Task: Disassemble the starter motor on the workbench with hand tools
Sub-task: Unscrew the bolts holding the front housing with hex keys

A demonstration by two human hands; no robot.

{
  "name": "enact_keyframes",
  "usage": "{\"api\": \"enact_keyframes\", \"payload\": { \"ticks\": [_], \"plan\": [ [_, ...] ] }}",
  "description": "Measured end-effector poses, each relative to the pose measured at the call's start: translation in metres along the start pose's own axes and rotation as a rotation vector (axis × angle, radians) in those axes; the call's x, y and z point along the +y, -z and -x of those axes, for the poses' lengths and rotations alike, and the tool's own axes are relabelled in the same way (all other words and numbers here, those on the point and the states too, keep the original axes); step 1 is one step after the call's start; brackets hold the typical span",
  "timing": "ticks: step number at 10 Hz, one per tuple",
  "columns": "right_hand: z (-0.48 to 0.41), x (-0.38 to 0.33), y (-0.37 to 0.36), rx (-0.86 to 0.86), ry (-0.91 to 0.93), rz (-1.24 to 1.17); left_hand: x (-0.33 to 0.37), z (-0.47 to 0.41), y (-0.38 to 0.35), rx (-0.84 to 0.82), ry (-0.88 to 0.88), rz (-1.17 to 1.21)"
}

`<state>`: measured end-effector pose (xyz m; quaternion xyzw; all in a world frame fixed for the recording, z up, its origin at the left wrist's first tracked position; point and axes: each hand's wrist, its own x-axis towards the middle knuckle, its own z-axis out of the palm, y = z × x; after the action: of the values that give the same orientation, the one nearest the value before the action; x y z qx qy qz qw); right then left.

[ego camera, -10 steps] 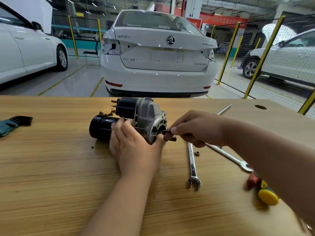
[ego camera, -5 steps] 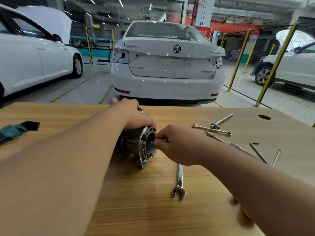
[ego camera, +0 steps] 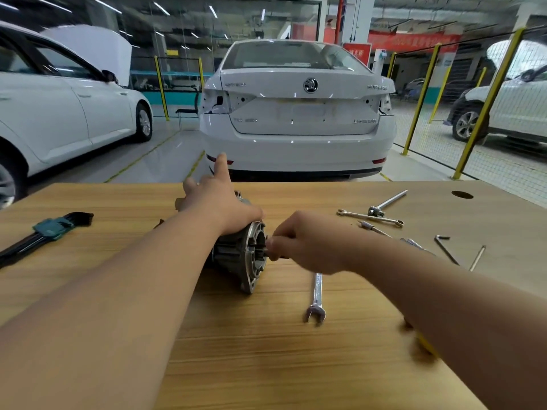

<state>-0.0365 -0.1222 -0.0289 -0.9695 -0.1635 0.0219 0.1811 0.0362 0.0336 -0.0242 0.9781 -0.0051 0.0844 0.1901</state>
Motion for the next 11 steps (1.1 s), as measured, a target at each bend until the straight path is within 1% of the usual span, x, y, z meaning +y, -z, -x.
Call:
{"api": "enact_keyframes", "payload": {
  "ticks": [1, 2, 3, 4, 5, 6, 7, 8, 9, 10, 11],
  "plan": [
    [-0.01, 0.003, 0.008, -0.093, -0.047, -0.07, 0.0, -0.001, 0.001, -0.009, 0.021, -0.033],
    [-0.017, 0.003, 0.003, -0.065, 0.015, 0.094, 0.001, -0.004, 0.001, -0.047, 0.037, -0.08],
    [-0.014, 0.004, -0.001, 0.057, 0.147, 0.378, 0.003, -0.007, 0.001, -0.058, 0.041, -0.113],
    [-0.012, 0.008, -0.004, 0.227, 0.351, 0.687, 0.001, -0.006, 0.001, -0.035, 0.027, -0.127],
    [-0.011, 0.016, -0.004, 0.286, 0.524, 0.807, 0.0, -0.005, -0.002, -0.002, 0.012, -0.126],
    [-0.01, 0.022, -0.008, 0.402, 0.626, 0.759, -0.002, -0.004, -0.005, 0.041, 0.005, -0.104],
    [-0.012, 0.013, -0.03, 0.78, 0.392, 0.232, -0.004, -0.002, -0.008, 0.087, -0.007, -0.08],
    [-0.022, -0.003, -0.041, 1.116, -0.271, -1.012, -0.004, 0.0, -0.01, 0.1, -0.001, -0.067],
    [-0.028, -0.01, -0.046, 0.986, -0.684, -1.957, -0.003, 0.002, -0.01, 0.113, 0.017, -0.067],
    [-0.024, -0.009, -0.047, 0.787, -0.598, -2.213, -0.003, 0.002, -0.011, 0.132, 0.03, -0.063],
    [-0.02, -0.008, -0.045, 0.673, -0.493, -2.289, -0.004, 0.003, -0.013, 0.147, 0.03, -0.051]
  ]
}}
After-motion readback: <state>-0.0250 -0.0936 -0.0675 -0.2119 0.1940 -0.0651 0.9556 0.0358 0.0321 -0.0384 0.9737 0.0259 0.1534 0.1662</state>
